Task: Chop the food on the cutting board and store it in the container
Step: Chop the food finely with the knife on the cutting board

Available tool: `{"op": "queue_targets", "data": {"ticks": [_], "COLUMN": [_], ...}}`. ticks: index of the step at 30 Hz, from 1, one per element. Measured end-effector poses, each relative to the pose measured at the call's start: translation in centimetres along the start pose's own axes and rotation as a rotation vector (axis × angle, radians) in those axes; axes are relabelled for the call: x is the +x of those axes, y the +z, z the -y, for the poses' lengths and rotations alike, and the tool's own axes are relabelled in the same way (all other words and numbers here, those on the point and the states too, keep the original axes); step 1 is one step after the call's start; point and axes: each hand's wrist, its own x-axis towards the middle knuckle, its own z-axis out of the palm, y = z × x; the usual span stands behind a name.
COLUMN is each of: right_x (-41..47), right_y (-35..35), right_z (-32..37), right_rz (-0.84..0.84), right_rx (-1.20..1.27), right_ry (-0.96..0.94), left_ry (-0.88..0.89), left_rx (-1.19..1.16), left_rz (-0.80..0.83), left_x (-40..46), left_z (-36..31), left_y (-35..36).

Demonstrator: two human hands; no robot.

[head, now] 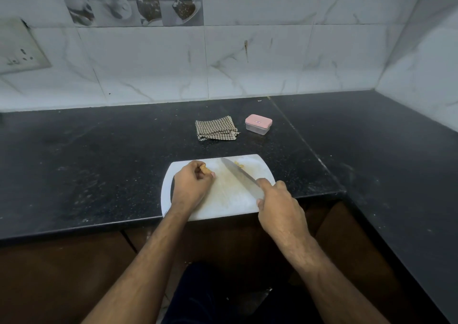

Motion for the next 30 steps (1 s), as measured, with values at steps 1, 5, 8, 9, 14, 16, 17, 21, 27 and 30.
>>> {"op": "queue_targets", "data": {"ticks": [1,5,8,9,14,16,17,21,27,30], "right_x": [0.1,0.6,0.5,0.4,0.2,0.2,0.2,0.5,0.9,1.3], "right_y": [-0.1,-0.5,-0.7,-0.7,-0.4,-0.1,0.0,-0.1,-1.0,-0.8], "right_z": [-0.2,-0.6,-0.8,-0.8,-0.4,-0.2,-0.1,-0.4,0.0,0.4], "right_rz": [-0.015,-0.051,-0.069,-0.072,-0.044,-0.043,-0.052,-0.080,-0.054,0.042], "right_rx": [-0.006,-0.036,-0.042,-0.039,0.001,-0.024,-0.042,-0.064,0.133,0.331], "right_ry": [0.010,0.044,0.042,0.036,-0.043,-0.047,-0.044,-0.023,-0.042,-0.015], "left_ry": [-0.002,-0.001,0.015,0.023,0.022,0.022,0.021,0.022,0.013,0.025], "left_rx": [-0.002,-0.001,0.011,0.011,0.032,0.039,0.044,0.058,0.101,0.118], "left_rz": [-0.004,0.001,0.007,0.010,0.022,0.015,0.010,0.006,0.008,-0.003], "left_x": [0.0,-0.1,-0.3,-0.4,-0.5,-0.5,-0.5,-0.4,-0.1,-0.3], "left_z": [-0.1,-0.2,-0.4,-0.5,-0.9,-0.9,-1.0,-0.8,-0.6,-0.8], "left_y": [0.0,-0.2,-0.2,-0.2,-0.5,-0.5,-0.4,-0.4,-0.2,-0.2]}}
